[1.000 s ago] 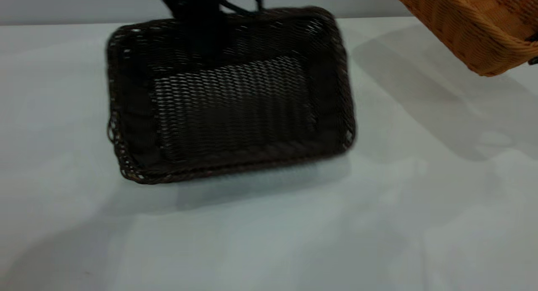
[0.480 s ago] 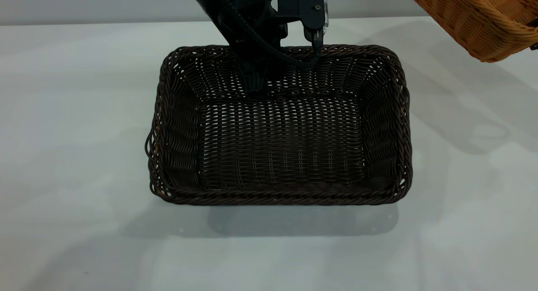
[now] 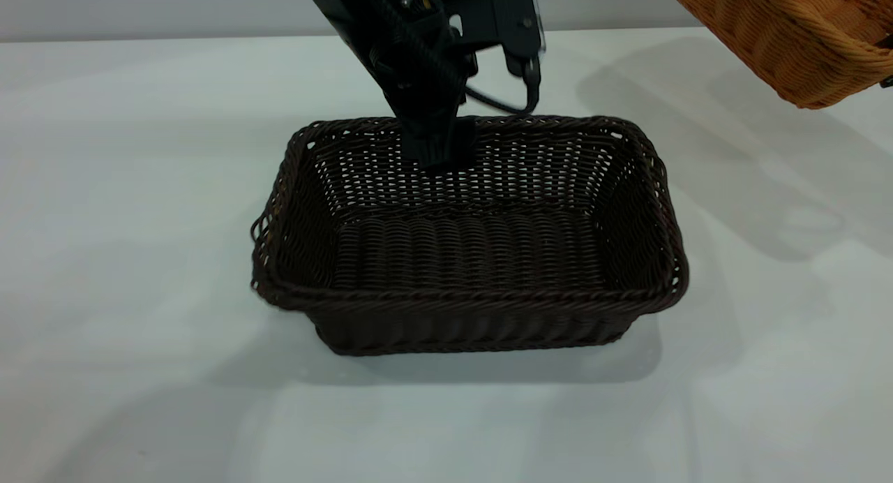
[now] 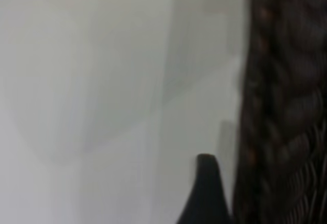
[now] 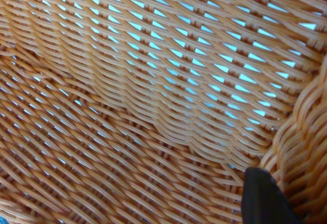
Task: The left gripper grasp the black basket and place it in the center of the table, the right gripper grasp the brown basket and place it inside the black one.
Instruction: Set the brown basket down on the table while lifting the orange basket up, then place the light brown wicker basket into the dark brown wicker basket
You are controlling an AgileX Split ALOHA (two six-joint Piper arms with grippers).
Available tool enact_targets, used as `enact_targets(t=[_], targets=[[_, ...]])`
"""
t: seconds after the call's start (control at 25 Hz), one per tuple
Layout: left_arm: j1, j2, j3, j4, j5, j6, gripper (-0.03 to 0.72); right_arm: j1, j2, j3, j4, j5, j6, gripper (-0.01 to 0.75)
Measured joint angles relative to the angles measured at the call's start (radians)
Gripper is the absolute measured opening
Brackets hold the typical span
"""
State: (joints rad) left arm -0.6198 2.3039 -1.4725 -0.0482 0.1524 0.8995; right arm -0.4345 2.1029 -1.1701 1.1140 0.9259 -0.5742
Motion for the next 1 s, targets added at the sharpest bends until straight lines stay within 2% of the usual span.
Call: enact_targets(t=[0.16, 0.28, 0.44, 0.56, 0.68, 0.8, 1.0], targets=[[0.061, -0.055, 0.001, 0.0, 0.005, -0.147, 0.571, 0.0, 0.0, 0.0, -0.016, 0.037, 0.004, 0.139], [0.146, -0.117, 0.001, 0.0, 0.055, -0.261, 0.573, 0.0, -0.001, 0.0, -0.048, 0.088, 0.008, 0.139], [0.299, -0.201, 0.001, 0.001, 0.155, -0.387, 0.573, 0.029, -0.052, 0.0, -0.16, 0.121, 0.048, 0.139], [0.415, -0.23, 0.001, 0.003, 0.172, -0.447, 0.573, 0.078, -0.122, 0.0, -0.252, 0.139, 0.108, 0.139], [0.487, -0.233, 0.001, 0.004, 0.171, -0.479, 0.573, 0.163, -0.189, 0.0, -0.33, 0.164, 0.167, 0.139], [0.535, -0.233, 0.003, 0.005, 0.171, -0.486, 0.573, 0.29, -0.216, -0.001, -0.404, 0.19, 0.232, 0.139], [0.559, -0.233, 0.003, 0.005, 0.171, -0.492, 0.573, 0.473, -0.19, -0.001, -0.467, 0.194, 0.282, 0.139]])
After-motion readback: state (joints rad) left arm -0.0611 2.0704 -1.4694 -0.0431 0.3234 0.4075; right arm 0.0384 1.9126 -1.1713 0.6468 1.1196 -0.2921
